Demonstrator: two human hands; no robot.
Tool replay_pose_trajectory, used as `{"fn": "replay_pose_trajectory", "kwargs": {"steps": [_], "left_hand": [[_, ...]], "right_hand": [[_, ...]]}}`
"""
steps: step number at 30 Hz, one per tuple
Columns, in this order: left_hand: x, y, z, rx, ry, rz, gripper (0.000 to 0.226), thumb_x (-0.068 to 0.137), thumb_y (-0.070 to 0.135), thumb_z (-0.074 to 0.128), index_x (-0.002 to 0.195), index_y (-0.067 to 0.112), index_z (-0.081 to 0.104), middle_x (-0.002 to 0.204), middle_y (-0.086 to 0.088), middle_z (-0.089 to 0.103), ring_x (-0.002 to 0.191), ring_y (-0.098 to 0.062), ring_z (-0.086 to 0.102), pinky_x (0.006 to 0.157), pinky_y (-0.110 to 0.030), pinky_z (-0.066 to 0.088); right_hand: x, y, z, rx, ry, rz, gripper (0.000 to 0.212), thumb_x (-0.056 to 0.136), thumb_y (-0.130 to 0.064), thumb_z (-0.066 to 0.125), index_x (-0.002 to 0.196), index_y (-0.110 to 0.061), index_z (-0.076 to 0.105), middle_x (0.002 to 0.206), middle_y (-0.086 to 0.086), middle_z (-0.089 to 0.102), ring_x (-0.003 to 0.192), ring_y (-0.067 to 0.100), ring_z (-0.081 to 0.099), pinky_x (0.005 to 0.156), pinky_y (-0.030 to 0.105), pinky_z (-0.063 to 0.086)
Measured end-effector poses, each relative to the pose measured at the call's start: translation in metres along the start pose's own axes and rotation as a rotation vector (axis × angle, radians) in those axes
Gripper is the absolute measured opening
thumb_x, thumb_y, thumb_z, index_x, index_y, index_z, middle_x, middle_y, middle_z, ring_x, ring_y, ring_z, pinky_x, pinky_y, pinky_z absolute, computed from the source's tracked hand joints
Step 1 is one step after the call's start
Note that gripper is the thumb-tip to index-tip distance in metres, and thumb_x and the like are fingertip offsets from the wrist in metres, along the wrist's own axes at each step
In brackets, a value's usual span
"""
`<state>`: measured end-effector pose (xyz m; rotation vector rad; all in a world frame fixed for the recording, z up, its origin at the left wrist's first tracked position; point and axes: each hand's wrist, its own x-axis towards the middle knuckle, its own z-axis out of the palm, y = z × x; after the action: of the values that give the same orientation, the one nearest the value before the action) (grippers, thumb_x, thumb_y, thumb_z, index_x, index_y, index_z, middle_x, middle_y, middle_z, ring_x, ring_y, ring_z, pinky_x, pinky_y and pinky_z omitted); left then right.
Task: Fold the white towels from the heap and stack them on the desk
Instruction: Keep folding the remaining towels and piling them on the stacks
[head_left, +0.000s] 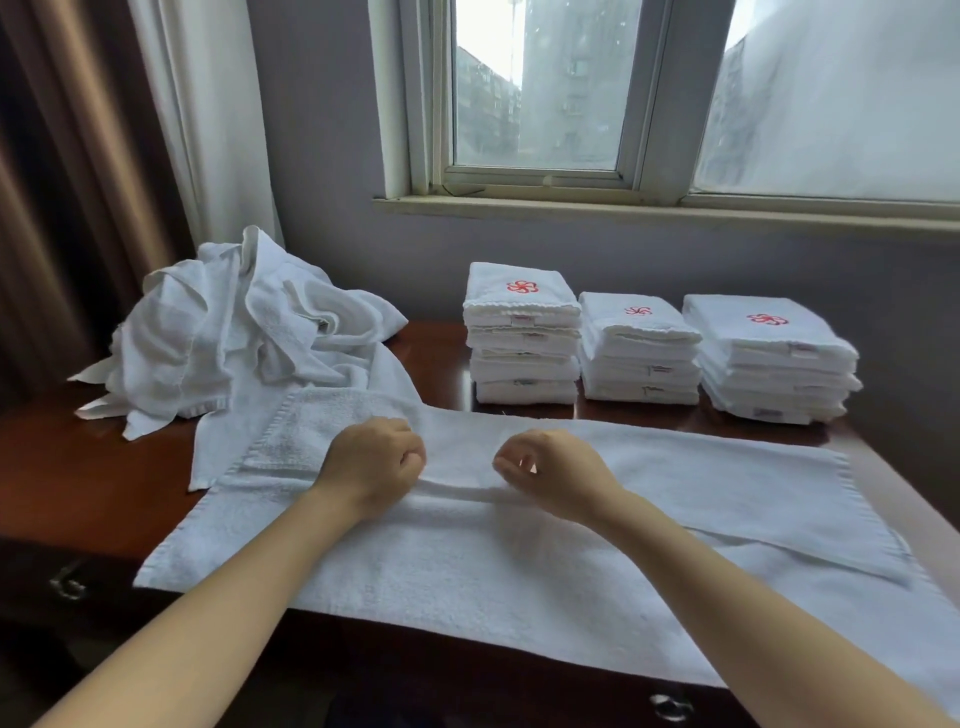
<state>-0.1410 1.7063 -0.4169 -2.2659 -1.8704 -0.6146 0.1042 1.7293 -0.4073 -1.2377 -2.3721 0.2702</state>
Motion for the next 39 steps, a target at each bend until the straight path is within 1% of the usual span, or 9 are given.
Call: {"fn": "replay_pose_trajectory", "kwargs": {"steps": [4,7,14,19,24,29,32,35,39], "left_hand": [[0.010,0.042,0.010,-0.134,0.035,0.038,0.044,0.082,0.044,0.034,0.094,0.026,0.073,0.097,0.012,0.068,0.094,-0.011,0.060,0.076,-0.030,0.048],[0.023,0.079,0.026,-0.209,-0.041,0.156,0.025,0.090,0.037,0.055,0.109,0.029,0.070,0.109,0.013,0.065,0.103,-0.011,0.058,0.079,-0.026,0.044],[0.040,0.153,0.050,-0.312,-0.241,0.465,0.044,0.078,0.026,0.064,0.122,0.032,0.065,0.122,0.012,0.057,0.106,-0.008,0.056,0.082,-0.026,0.048],[0.048,0.179,0.059,-0.307,-0.227,0.509,0.037,0.078,0.024,0.060,0.113,0.035,0.068,0.115,0.018,0.059,0.099,-0.006,0.058,0.076,-0.024,0.048],[0.056,0.195,0.064,-0.282,-0.149,0.418,0.015,0.088,0.032,0.062,0.100,0.031,0.070,0.105,0.016,0.063,0.098,-0.010,0.059,0.078,-0.027,0.046],[0.058,0.207,0.067,-0.292,-0.085,0.364,0.012,0.090,0.036,0.063,0.097,0.029,0.071,0.102,0.014,0.065,0.095,-0.011,0.058,0.075,-0.027,0.046],[0.058,0.213,0.069,-0.314,-0.078,0.362,0.009,0.091,0.035,0.064,0.093,0.029,0.070,0.100,0.014,0.066,0.093,-0.011,0.059,0.074,-0.029,0.047],[0.060,0.219,0.072,-0.340,-0.065,0.332,0.008,0.091,0.035,0.063,0.092,0.028,0.067,0.097,0.015,0.065,0.091,-0.011,0.058,0.073,-0.031,0.047],[0.065,0.228,0.076,-0.358,-0.082,0.315,0.014,0.093,0.036,0.060,0.097,0.024,0.064,0.096,0.011,0.067,0.087,-0.014,0.058,0.070,-0.032,0.045]], "right_hand": [[-0.014,0.031,-0.017,0.032,0.126,0.145,0.017,0.092,-0.026,0.056,0.097,-0.028,0.072,0.094,-0.014,0.070,0.089,0.008,0.061,0.073,0.030,0.050],[-0.038,0.058,-0.030,0.059,0.136,0.254,0.021,0.088,-0.022,0.058,0.102,-0.031,0.070,0.096,-0.017,0.067,0.092,0.005,0.060,0.075,0.028,0.049],[-0.097,0.098,-0.069,0.044,0.029,0.345,0.026,0.078,-0.026,0.068,0.103,-0.031,0.069,0.104,-0.011,0.065,0.099,0.008,0.059,0.088,0.033,0.050],[-0.129,0.115,-0.098,-0.030,-0.057,0.419,0.030,0.077,-0.026,0.068,0.105,-0.035,0.068,0.110,-0.018,0.061,0.104,0.002,0.056,0.089,0.023,0.047],[-0.149,0.127,-0.117,-0.091,-0.159,0.494,0.042,0.073,-0.015,0.062,0.107,-0.039,0.064,0.121,-0.019,0.056,0.113,0.004,0.053,0.094,0.028,0.048],[-0.154,0.142,-0.128,-0.183,-0.219,0.518,0.050,0.074,-0.012,0.059,0.116,-0.039,0.062,0.126,-0.019,0.055,0.112,0.010,0.057,0.087,0.028,0.053],[-0.152,0.151,-0.125,-0.389,-0.093,0.456,0.038,0.076,-0.007,0.051,0.104,-0.029,0.065,0.107,-0.011,0.064,0.102,0.020,0.058,0.073,0.025,0.045],[-0.147,0.159,-0.127,-0.471,0.082,0.484,0.021,0.073,-0.003,0.047,0.075,-0.023,0.051,0.073,-0.005,0.052,0.078,0.025,0.050,0.051,0.029,0.023],[-0.133,0.166,-0.138,-0.480,0.323,0.423,0.028,0.077,0.000,0.050,0.084,-0.018,0.069,0.080,-0.003,0.067,0.079,0.027,0.057,0.059,0.028,0.028]]}}
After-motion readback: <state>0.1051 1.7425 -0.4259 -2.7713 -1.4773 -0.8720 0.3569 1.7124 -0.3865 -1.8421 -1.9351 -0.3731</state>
